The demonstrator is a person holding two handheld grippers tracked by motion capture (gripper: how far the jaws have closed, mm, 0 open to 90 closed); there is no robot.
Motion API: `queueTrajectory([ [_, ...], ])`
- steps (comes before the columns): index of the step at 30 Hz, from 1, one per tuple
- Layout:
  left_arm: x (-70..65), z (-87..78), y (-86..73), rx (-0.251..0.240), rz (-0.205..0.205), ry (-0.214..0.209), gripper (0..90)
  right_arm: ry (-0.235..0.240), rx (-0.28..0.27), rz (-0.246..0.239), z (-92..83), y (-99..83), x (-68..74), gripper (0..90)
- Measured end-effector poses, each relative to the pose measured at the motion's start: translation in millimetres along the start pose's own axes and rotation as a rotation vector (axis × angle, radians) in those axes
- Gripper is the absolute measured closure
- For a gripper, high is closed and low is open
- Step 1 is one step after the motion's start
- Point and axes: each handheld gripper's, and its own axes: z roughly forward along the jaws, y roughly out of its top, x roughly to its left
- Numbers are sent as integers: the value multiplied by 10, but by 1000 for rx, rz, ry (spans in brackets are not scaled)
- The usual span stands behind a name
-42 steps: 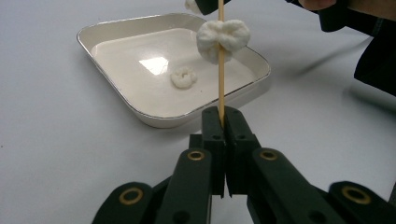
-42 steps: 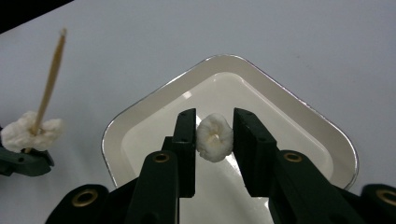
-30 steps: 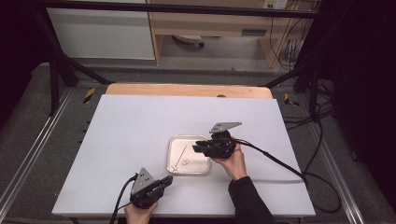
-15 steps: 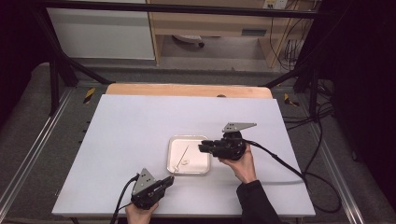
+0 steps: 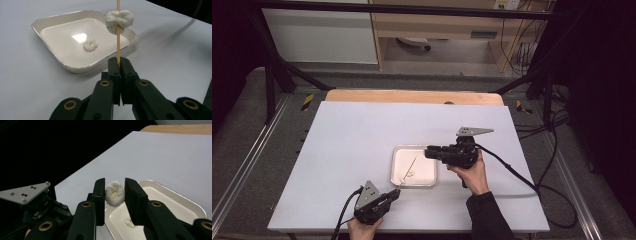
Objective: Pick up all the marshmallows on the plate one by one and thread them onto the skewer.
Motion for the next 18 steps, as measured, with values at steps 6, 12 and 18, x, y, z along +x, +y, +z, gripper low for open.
queueTrajectory([
  [6, -18, 5, 12, -3, 10, -4, 880, 39, 0, 37, 62, -2, -4, 714],
  [12, -31, 16, 17, -2, 12, -9, 880, 61, 4, 52, 84, -10, -8, 714],
  [18, -40, 20, 17, -2, 16, -13, 880, 69, 17, 60, 103, -26, -7, 714],
])
